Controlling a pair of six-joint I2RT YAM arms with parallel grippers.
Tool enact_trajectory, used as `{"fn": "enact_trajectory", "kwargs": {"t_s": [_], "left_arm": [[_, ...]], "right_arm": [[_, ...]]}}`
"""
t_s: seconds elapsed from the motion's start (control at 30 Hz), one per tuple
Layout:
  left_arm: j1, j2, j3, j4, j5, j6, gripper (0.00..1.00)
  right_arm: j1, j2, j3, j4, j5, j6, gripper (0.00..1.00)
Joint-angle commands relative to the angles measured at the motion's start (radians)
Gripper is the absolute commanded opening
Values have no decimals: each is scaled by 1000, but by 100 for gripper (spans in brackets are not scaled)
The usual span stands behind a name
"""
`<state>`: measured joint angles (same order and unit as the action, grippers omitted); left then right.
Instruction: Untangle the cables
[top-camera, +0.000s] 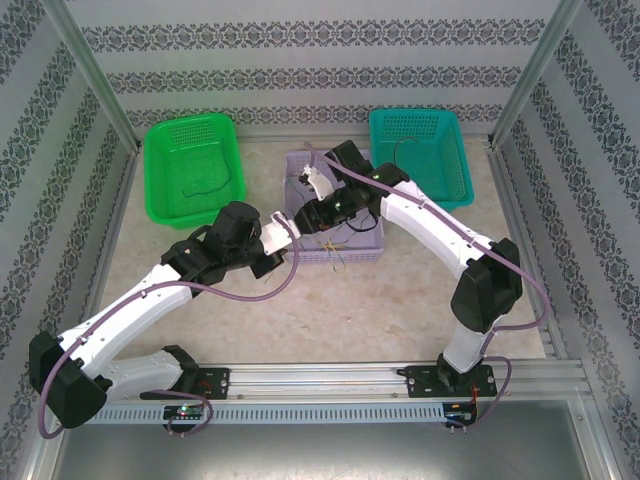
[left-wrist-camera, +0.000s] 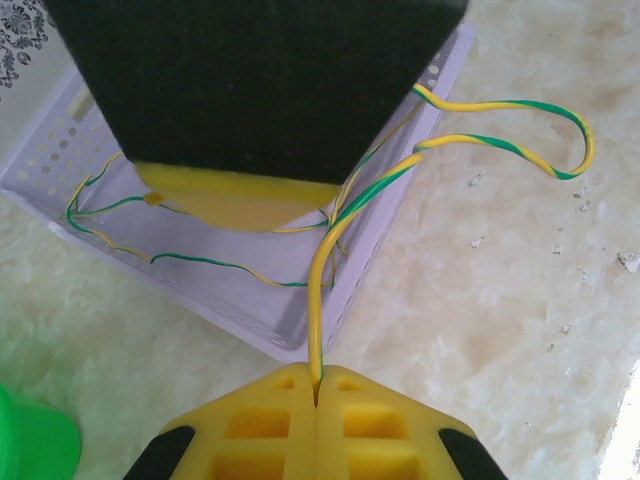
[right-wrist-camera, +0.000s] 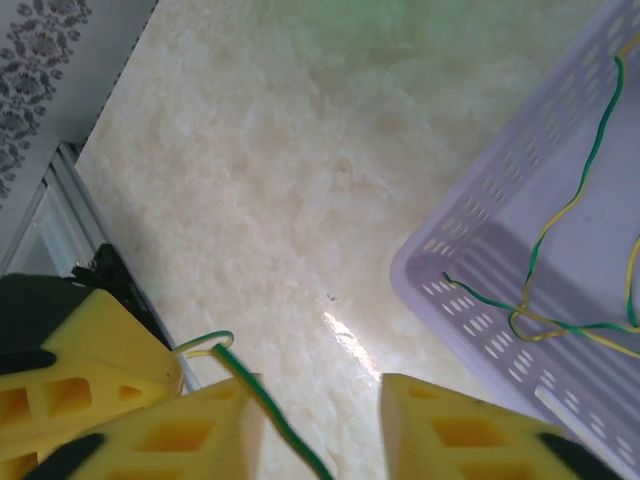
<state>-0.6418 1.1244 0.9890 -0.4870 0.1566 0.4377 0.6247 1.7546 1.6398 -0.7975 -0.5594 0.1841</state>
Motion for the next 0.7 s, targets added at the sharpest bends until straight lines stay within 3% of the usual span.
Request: {"fn": "enact_trajectory", "kwargs": {"t_s": [0.0, 0.07, 0.2, 0.4, 0.5, 0.67], "left_arm": [[-14, -5, 20, -19, 18, -14, 0], [-15, -5, 19, -23, 18, -15, 0], [-18, -6, 11, -35, 33, -30, 0], [-49, -2, -7, -66, 60, -50, 0], [-82, 21, -6, -75, 82, -64, 0], [-155, 67, -6, -81, 95, -59, 0]], "right_arm": [[1, 16, -1, 15, 42, -4, 18], [-10, 17, 11, 14, 105, 15, 0], [-108, -27, 23, 34, 200, 80, 0], [-391, -84, 111, 19, 338, 175, 0], [-513, -68, 166, 37, 334, 249, 0], [-635, -21, 257, 91, 356, 411, 0]]}}
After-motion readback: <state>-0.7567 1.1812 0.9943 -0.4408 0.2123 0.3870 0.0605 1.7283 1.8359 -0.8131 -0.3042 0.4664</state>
